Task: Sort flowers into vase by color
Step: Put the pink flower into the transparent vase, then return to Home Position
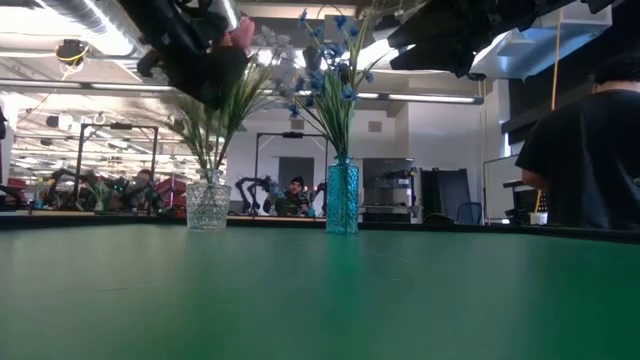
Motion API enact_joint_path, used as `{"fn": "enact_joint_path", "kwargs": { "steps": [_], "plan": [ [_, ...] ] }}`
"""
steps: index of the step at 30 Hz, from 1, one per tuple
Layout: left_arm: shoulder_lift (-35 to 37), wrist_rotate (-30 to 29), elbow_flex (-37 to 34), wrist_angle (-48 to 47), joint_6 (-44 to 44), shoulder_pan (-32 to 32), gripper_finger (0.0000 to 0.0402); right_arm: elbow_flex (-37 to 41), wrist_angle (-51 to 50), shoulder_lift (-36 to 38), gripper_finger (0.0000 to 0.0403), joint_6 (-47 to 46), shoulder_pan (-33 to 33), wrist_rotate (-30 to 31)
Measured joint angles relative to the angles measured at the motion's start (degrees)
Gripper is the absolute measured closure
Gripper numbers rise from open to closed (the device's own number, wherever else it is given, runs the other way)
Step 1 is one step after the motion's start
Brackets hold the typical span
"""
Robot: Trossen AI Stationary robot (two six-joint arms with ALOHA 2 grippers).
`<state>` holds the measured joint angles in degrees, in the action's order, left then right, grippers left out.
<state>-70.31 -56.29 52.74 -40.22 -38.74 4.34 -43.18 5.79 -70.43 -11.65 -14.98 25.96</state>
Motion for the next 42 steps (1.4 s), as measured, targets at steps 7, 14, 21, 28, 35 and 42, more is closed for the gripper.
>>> {"fn": "enact_joint_path", "kwargs": {
  "steps": [7,14,21,28,35,42],
  "plan": [
    [-0.22,0.92,2.94,-0.12,1.41,-0.43,0.0350,0.00,0.31,0.02,0.0150,-0.74,0.00,0.00],
    [-0.21,0.73,8.36,0.08,6.36,-1.89,0.0295,-0.02,0.29,0.04,0.0150,-1.61,0.00,0.00],
    [-0.19,2.80,9.96,-1.14,7.44,-2.69,0.0227,-0.02,0.27,0.04,0.0150,-1.69,0.00,-0.02],
    [0.54,3.68,9.96,-4.99,7.40,-2.69,0.0162,-0.02,0.07,0.04,0.0150,-1.81,0.00,-0.02],
    [6.82,3.62,10.02,-5.80,7.67,-4.41,0.0141,-0.07,-0.08,0.04,0.0150,-1.78,0.00,-0.04],
    [18.85,3.41,10.04,-5.19,7.78,-10.46,0.0140,-0.07,-1.70,0.04,0.0150,-1.64,0.00,1.53]
  ]
}}
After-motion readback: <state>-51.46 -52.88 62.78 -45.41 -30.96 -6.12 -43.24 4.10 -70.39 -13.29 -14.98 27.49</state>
